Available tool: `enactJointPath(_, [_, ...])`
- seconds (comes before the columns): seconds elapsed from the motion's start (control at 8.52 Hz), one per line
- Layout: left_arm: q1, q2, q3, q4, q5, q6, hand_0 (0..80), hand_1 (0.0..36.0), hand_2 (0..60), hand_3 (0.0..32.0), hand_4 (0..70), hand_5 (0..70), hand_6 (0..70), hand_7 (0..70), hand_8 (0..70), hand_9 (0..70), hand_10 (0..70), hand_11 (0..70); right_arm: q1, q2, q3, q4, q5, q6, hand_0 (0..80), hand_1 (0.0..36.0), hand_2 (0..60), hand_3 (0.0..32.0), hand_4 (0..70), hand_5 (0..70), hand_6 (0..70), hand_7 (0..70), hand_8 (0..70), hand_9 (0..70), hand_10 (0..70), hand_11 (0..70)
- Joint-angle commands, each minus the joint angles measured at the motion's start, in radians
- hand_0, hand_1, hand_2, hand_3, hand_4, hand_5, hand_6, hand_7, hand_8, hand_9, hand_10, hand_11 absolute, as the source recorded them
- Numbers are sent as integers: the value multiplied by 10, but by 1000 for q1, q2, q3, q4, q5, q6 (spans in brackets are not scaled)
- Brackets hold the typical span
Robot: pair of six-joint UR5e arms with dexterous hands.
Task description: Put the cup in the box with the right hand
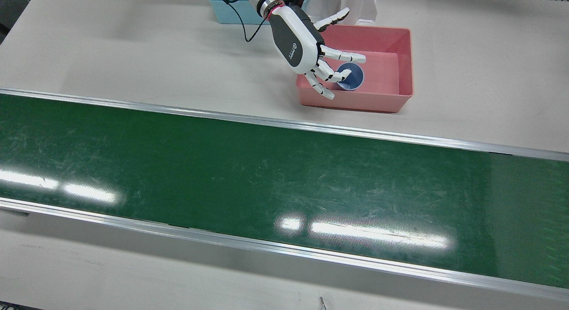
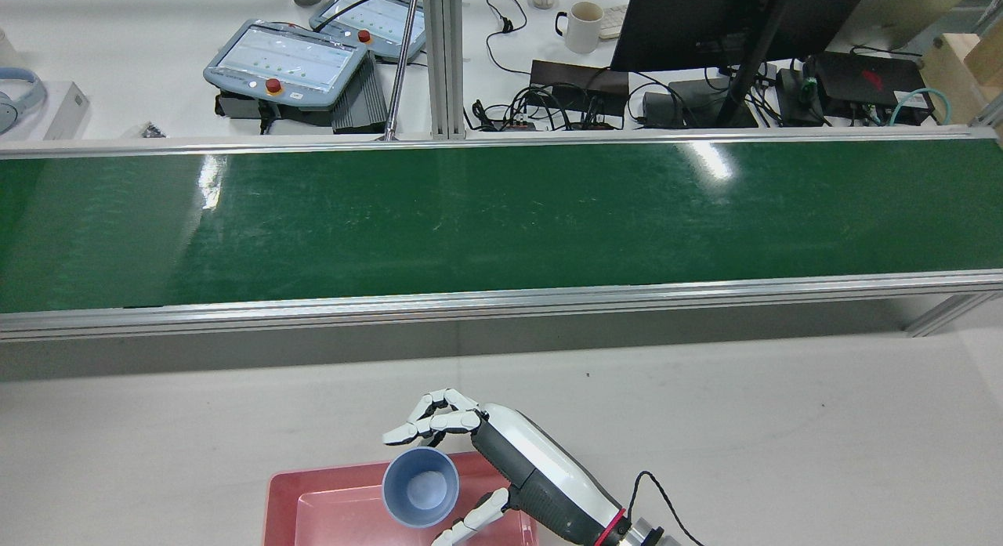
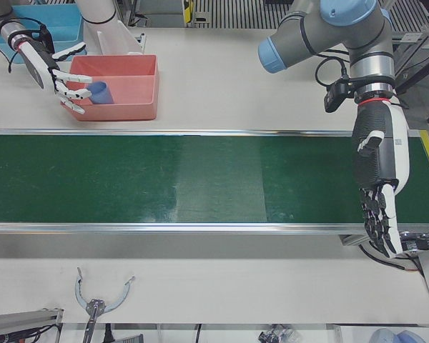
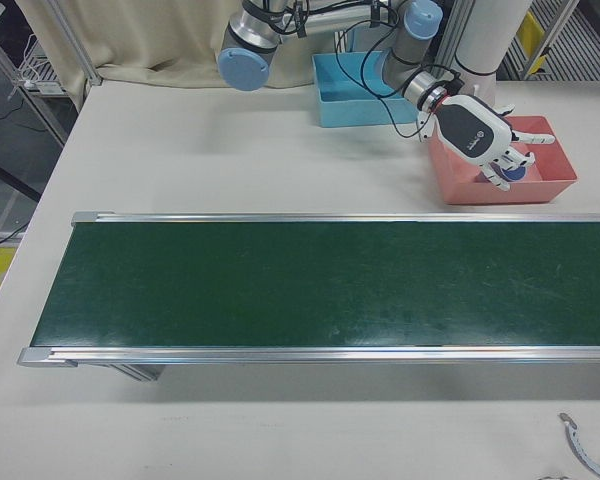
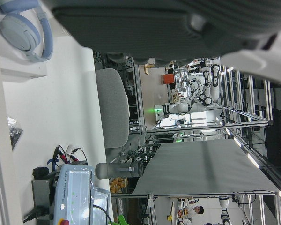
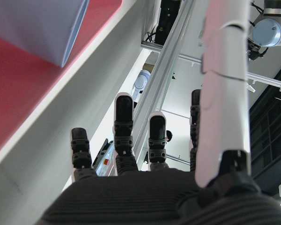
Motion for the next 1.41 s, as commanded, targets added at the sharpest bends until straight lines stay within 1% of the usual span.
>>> enactJointPath(0.0, [0, 0, 1, 0, 0, 0, 0, 0, 0, 0, 0, 0, 0, 0, 0, 0, 0, 0, 46, -31, 90, -39, -2, 2, 800, 279, 25, 0, 519, 135, 206, 700, 429, 548, 160, 245])
enactJointPath(0.12, [0, 0, 1, 0, 0, 0, 0, 0, 0, 0, 0, 0, 0, 0, 0, 0, 0, 0, 98, -46, 172, -132, -3, 2, 800, 301, 46, 0, 517, 141, 206, 700, 426, 544, 166, 255])
enactJointPath(0.23, [0, 0, 0, 0, 0, 0, 0, 0, 0, 0, 0, 0, 0, 0, 0, 0, 0, 0, 181, -67, 228, -195, -49, 18, 800, 360, 386, 0, 568, 183, 239, 700, 446, 572, 212, 334])
enactJointPath(0.35, [-2, 0, 0, 0, 0, 0, 0, 0, 0, 0, 0, 0, 0, 0, 0, 0, 0, 0, 262, -92, 231, -201, -105, 102, 759, 360, 600, 0, 581, 191, 264, 700, 462, 603, 269, 416])
enactJointPath(0.47, [0, 0, 1, -2, 0, 0, 0, 0, 0, 0, 0, 0, 0, 0, 0, 0, 0, 0, 318, -135, 210, -199, -109, 247, 740, 360, 600, 0, 557, 208, 311, 700, 505, 666, 390, 573])
enactJointPath(0.59, [0, 0, 1, -2, 0, 0, 0, 0, 0, 0, 0, 0, 0, 0, 0, 0, 0, 0, 406, -152, 146, -196, -115, 385, 744, 360, 600, 0, 488, 217, 315, 700, 515, 683, 437, 639])
enactJointPath(0.7, [0, 0, 1, 0, 0, 0, 0, 0, 0, 0, 0, 0, 0, 0, 0, 0, 0, 0, 483, -154, 89, -193, -123, 487, 744, 360, 600, 0, 355, 223, 287, 700, 504, 675, 440, 646])
enactJointPath(0.82, [0, 0, 1, -2, 0, 0, 0, 0, 0, 0, 0, 0, 0, 0, 0, 0, 0, 0, 570, -149, 67, -191, -171, 511, 797, 360, 600, 4, 334, 223, 283, 700, 500, 668, 436, 642])
enactJointPath(0.94, [-2, 0, 1, -2, 0, 0, 0, 0, 0, 0, 0, 0, 0, 0, 0, 0, 0, 0, 652, -151, 61, -191, -210, 511, 800, 360, 600, 0, 343, 220, 279, 700, 490, 652, 419, 616])
enactJointPath(1.06, [0, 0, 1, -2, 0, 0, 0, 0, 0, 0, 0, 0, 0, 0, 0, 0, 0, 0, 736, -151, 14, -188, -265, 532, 800, 360, 600, 0, 369, 217, 286, 700, 486, 643, 407, 599])
enactJointPath(1.17, [0, 0, 1, -2, 0, 0, 0, 0, 0, 0, 0, 0, 0, 0, 0, 0, 0, 0, 804, -149, -84, -106, -309, 579, 800, 360, 600, 0, 403, 216, 298, 700, 493, 651, 405, 595])
enactJointPath(1.29, [0, 0, 1, 0, 0, 0, 0, 0, 0, 0, 0, 0, 0, 0, 0, 0, 0, 0, 880, -143, -202, 51, -392, 587, 800, 360, 600, 0, 409, 214, 296, 700, 489, 644, 394, 579])
